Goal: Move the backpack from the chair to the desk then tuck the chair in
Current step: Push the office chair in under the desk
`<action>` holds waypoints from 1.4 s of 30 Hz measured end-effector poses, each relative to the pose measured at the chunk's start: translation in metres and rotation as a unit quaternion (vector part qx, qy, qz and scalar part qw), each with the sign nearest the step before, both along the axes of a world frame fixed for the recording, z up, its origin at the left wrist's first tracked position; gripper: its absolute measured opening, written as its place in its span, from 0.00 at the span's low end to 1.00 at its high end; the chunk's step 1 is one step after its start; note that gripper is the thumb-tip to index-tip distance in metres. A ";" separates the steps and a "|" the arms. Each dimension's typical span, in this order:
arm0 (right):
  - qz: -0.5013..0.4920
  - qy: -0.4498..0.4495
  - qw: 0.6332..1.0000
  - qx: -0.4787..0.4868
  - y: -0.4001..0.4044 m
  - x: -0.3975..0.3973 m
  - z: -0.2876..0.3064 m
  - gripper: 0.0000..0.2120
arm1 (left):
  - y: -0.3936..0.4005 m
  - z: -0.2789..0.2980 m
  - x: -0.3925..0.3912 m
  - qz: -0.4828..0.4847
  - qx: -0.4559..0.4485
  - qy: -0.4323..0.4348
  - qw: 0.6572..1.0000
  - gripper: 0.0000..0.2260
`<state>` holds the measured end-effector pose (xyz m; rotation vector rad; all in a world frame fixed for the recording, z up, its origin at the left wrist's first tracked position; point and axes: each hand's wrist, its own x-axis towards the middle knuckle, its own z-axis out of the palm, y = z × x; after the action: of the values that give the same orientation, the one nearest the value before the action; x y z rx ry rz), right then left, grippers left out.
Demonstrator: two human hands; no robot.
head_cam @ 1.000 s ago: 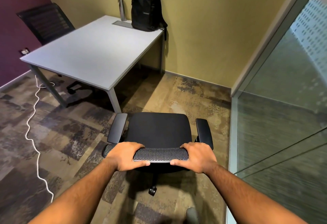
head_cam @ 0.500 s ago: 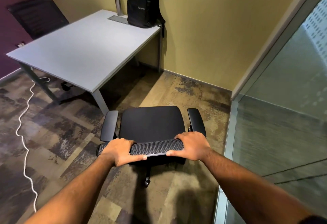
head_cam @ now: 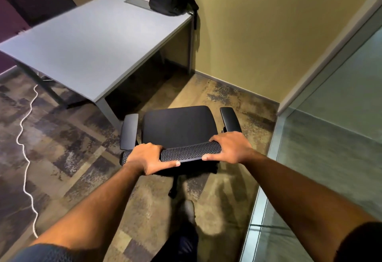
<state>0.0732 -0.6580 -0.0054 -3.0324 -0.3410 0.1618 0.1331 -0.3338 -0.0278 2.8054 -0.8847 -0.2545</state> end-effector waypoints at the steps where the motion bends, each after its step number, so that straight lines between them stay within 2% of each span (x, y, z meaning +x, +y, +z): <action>1: 0.003 0.004 1.000 -0.001 -0.009 0.010 0.000 0.51 | -0.009 -0.001 0.007 0.005 0.000 -0.001 1.000 0.43; 10: 0.025 0.072 0.997 -0.007 -0.079 0.098 0.006 0.48 | -0.080 0.001 0.071 0.038 0.017 0.029 0.999 0.45; 16: 0.028 0.041 0.998 -0.026 -0.116 0.150 0.003 0.51 | -0.115 0.001 0.118 0.055 0.011 0.010 0.998 0.43; 20: 0.061 -0.014 0.998 -0.024 -0.143 0.180 -0.006 0.50 | -0.136 0.000 0.142 0.067 -0.009 -0.005 0.998 0.42; 25: 0.100 0.023 0.994 -0.029 -0.180 0.230 -0.004 0.51 | -0.175 0.003 0.162 0.100 -0.005 -0.002 0.995 0.43; 31: 0.197 0.011 0.980 -0.023 -0.239 0.295 0.001 0.49 | -0.239 -0.001 0.178 0.186 0.042 0.003 0.982 0.47; 42: 0.279 0.013 0.959 -0.041 -0.294 0.409 0.005 0.53 | -0.314 0.005 0.233 0.282 0.049 0.011 0.958 0.45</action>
<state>0.4822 -0.9515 -0.0009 -2.9181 -1.2065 0.2527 0.3663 -0.6477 -0.0229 2.9881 -0.0429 -0.2417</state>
